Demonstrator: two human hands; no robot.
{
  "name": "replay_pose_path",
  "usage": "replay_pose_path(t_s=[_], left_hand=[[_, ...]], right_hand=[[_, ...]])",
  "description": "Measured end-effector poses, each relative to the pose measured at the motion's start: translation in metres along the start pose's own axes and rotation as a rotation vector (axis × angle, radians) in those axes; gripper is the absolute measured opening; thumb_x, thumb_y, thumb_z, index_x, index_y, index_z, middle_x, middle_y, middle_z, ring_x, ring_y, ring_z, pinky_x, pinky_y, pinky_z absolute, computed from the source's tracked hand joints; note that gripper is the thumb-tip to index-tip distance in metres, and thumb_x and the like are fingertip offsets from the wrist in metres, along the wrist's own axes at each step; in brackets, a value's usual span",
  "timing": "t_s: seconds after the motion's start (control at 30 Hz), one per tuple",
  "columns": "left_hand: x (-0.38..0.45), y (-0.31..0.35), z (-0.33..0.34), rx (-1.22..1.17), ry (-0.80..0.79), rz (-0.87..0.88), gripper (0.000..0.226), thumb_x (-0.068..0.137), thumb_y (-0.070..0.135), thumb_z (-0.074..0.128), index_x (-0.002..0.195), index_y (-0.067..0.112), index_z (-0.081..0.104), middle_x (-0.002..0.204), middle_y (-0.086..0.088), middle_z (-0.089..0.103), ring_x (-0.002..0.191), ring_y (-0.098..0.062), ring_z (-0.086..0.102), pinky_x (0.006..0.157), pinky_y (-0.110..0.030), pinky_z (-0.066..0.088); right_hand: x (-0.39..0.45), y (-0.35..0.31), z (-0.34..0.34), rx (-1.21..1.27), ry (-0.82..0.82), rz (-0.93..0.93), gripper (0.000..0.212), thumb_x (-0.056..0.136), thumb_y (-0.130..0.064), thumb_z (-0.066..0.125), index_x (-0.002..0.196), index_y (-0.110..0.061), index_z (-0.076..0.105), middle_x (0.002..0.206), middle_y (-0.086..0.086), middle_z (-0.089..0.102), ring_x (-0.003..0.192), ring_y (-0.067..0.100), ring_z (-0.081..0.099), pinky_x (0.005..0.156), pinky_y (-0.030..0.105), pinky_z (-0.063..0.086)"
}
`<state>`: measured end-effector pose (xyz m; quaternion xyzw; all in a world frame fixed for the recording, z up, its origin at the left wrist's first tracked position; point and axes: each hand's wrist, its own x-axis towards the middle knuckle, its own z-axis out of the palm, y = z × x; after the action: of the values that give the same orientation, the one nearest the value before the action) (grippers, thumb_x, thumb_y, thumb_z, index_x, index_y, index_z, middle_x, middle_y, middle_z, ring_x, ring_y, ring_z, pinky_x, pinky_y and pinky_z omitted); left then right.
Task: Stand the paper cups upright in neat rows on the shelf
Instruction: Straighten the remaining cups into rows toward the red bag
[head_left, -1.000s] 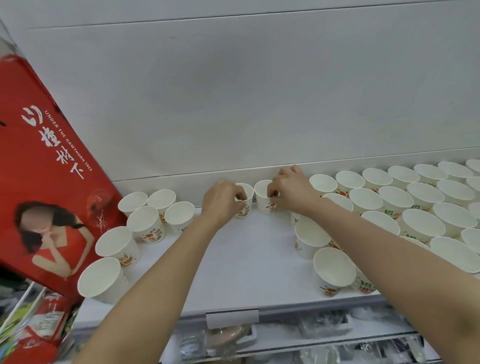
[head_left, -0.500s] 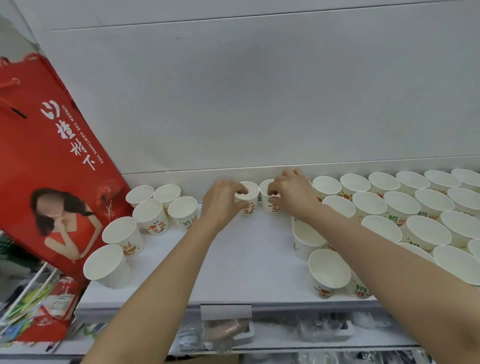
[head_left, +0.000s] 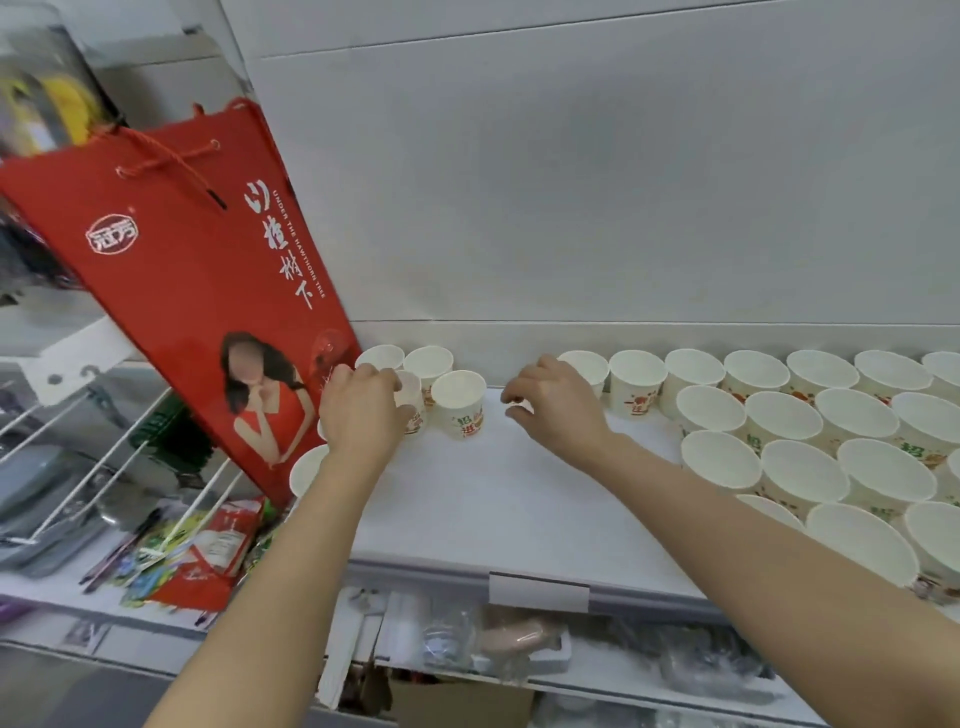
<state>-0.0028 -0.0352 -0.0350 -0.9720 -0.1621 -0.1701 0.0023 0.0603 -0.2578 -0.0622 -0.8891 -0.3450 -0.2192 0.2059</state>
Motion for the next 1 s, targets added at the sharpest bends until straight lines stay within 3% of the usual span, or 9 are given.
replay_pose_path(t_s=[0.13, 0.3, 0.4, 0.57, 0.73, 0.83, 1.0], left_hand=[[0.011, -0.003, 0.004, 0.032, -0.161, 0.074, 0.016, 0.086, 0.032, 0.066, 0.098, 0.026, 0.074, 0.095, 0.001, 0.066, 0.101, -0.024, 0.050, 0.075, -0.030, 0.035], [0.003, -0.009, -0.001, -0.171, -0.046, 0.097, 0.011, 0.084, 0.034, 0.071, 0.091, 0.026, 0.075, 0.085, -0.001, 0.067, 0.096, -0.024, 0.053, 0.068, -0.030, 0.036], [-0.003, -0.015, -0.002, -0.251, 0.011, 0.136, 0.010, 0.084, 0.035, 0.070, 0.089, 0.029, 0.076, 0.082, 0.004, 0.068, 0.089, -0.021, 0.052, 0.064, -0.030, 0.037], [-0.009, -0.008, 0.000, -0.446, 0.031, 0.246, 0.006, 0.083, 0.030, 0.072, 0.088, 0.029, 0.076, 0.081, 0.008, 0.068, 0.087, -0.021, 0.053, 0.066, -0.039, 0.048], [-0.017, 0.041, 0.004, -0.586, -0.006, 0.397, 0.007, 0.084, 0.032, 0.071, 0.090, 0.031, 0.074, 0.085, 0.012, 0.065, 0.091, -0.016, 0.051, 0.067, -0.031, 0.040], [-0.021, 0.082, 0.008, -0.570, -0.084, 0.482, 0.010, 0.087, 0.035, 0.067, 0.094, 0.034, 0.073, 0.093, 0.014, 0.065, 0.096, -0.013, 0.047, 0.066, -0.027, 0.035], [-0.024, 0.121, 0.019, -0.555, -0.192, 0.495, 0.010, 0.082, 0.031, 0.069, 0.090, 0.032, 0.075, 0.090, 0.011, 0.066, 0.097, -0.015, 0.052, 0.066, -0.028, 0.042]], right_hand=[[0.009, -0.021, 0.024, 0.005, -0.026, 0.060, 0.030, 0.063, -0.015, 0.083, 0.090, -0.016, 0.071, 0.086, 0.001, 0.065, 0.081, 0.027, 0.055, 0.066, 0.028, 0.035], [0.016, -0.032, 0.038, 0.021, 0.044, 0.064, 0.029, 0.062, -0.012, 0.081, 0.088, -0.015, 0.069, 0.090, 0.002, 0.061, 0.083, 0.028, 0.052, 0.069, 0.034, 0.042], [0.015, -0.037, 0.044, 0.019, 0.057, 0.068, 0.020, 0.063, -0.014, 0.081, 0.078, -0.017, 0.068, 0.080, -0.004, 0.063, 0.082, 0.027, 0.051, 0.069, 0.037, 0.043], [-0.007, -0.031, 0.025, 0.016, 0.193, 0.140, 0.011, 0.071, -0.018, 0.076, 0.075, -0.019, 0.066, 0.072, -0.008, 0.063, 0.081, 0.020, 0.047, 0.072, 0.032, 0.034], [-0.054, -0.006, -0.021, -0.100, 0.336, 0.301, 0.009, 0.070, -0.017, 0.074, 0.073, -0.019, 0.066, 0.069, -0.007, 0.062, 0.073, 0.023, 0.049, 0.070, 0.034, 0.034], [-0.070, 0.009, -0.039, -0.211, 0.262, 0.413, 0.014, 0.066, -0.017, 0.079, 0.069, -0.020, 0.066, 0.067, -0.006, 0.063, 0.071, 0.026, 0.053, 0.069, 0.035, 0.031], [-0.074, 0.022, -0.049, -0.360, 0.072, 0.466, 0.019, 0.060, -0.018, 0.083, 0.063, -0.022, 0.065, 0.063, -0.006, 0.063, 0.068, 0.024, 0.054, 0.067, 0.034, 0.025]])
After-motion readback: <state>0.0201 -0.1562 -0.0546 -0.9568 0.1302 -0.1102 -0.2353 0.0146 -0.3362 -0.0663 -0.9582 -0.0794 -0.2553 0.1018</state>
